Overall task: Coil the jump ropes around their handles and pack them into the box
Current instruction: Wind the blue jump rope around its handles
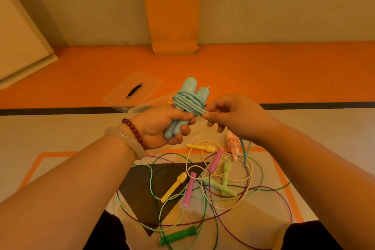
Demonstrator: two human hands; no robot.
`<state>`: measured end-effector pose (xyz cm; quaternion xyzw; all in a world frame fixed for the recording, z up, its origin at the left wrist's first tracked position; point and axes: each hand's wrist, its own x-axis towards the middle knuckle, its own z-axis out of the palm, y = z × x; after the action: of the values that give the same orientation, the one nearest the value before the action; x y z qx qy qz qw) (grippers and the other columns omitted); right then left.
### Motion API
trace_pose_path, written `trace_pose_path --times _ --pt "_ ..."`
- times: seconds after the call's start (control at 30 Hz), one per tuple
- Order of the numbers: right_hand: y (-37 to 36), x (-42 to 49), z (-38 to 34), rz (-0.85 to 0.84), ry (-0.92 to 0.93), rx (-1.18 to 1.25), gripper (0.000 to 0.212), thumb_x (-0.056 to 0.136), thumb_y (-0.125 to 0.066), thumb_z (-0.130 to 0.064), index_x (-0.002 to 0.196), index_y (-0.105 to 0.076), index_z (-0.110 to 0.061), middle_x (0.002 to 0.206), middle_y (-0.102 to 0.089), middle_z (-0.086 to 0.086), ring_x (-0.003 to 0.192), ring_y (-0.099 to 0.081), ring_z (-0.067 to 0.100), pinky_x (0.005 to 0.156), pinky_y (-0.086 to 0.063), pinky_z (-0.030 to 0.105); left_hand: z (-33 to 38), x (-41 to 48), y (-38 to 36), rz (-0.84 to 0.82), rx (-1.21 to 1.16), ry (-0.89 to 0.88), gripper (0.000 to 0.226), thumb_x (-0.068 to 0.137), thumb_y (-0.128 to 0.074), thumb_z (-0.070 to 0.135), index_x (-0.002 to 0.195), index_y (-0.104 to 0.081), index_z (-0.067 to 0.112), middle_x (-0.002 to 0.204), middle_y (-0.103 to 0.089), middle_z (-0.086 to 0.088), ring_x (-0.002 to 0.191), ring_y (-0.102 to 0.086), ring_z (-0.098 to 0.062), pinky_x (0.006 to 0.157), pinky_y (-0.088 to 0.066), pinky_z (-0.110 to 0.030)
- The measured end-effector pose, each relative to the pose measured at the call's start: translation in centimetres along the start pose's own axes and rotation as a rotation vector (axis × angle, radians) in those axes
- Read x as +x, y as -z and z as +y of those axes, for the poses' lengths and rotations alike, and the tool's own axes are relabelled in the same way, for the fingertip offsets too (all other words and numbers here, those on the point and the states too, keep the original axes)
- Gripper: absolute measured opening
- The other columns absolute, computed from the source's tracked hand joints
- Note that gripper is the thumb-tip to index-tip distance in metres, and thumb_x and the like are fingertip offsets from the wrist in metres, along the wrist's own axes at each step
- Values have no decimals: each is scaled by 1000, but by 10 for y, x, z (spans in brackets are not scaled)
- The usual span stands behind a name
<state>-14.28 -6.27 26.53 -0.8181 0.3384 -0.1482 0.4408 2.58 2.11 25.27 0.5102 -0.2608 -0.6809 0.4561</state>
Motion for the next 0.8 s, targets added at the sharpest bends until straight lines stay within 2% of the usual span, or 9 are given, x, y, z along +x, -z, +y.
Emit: trace_pose_path --times 0.13,0.23,0.3,0.37,0.5,0.67,0.8 --pt "-5 0 10 5 -25 136 8 90 -66 -22 83 -70 -18 64 -67 -7 52 -55 2 51 -42 10 1 -4 -7 2 -92 24 20 93 -44 12 113 -48 10 72 -49 -2 41 -42 -6 34 -35 -15" --pt "-6 3 17 15 -31 170 17 91 -64 -22 75 -67 -17 59 -64 -8 53 -54 3 52 -41 11 2 -5 -14 24 -130 17 38 82 -54 43 108 -54 15 66 -49 0 39 -40 -7 33 -33 -13" --pt "-7 3 23 6 -33 180 19 93 -61 -23 76 -66 -16 59 -63 -7 55 -54 3 55 -43 11 0 -3 -18 101 -71 -7 43 81 -51 57 98 -55 18 62 -49 2 37 -37 -5 32 -29 -12" --pt "-8 4 30 3 -38 159 20 95 -57 -26 79 -66 -16 61 -62 -7 59 -55 2 63 -44 14 -2 -1 -20 178 -40 -48 41 89 -45 59 93 -55 19 58 -49 3 35 -35 -4 32 -25 -12" --pt "-2 4 49 38 -67 171 26 97 -51 -31 77 -64 -19 60 -61 -7 65 -57 4 77 -44 30 0 -3 -16 232 -82 -112 44 92 -39 60 100 -55 20 57 -46 4 34 -32 -3 31 -24 -11" --pt "0 3 60 4 -95 201 28 98 -47 -32 77 -58 -18 54 -54 -8 64 -58 11 74 -43 29 0 -8 -17 162 -106 -114 50 90 -36 64 102 -57 21 55 -45 4 32 -30 -2 31 -20 -10" --pt "1 6 63 5 -78 235 24 98 -49 -31 79 -60 -21 52 -46 -10 55 -43 9 63 -39 27 2 -10 -17 132 -112 -115 53 86 -36 67 100 -57 21 51 -44 5 30 -29 -2 31 -18 -11"
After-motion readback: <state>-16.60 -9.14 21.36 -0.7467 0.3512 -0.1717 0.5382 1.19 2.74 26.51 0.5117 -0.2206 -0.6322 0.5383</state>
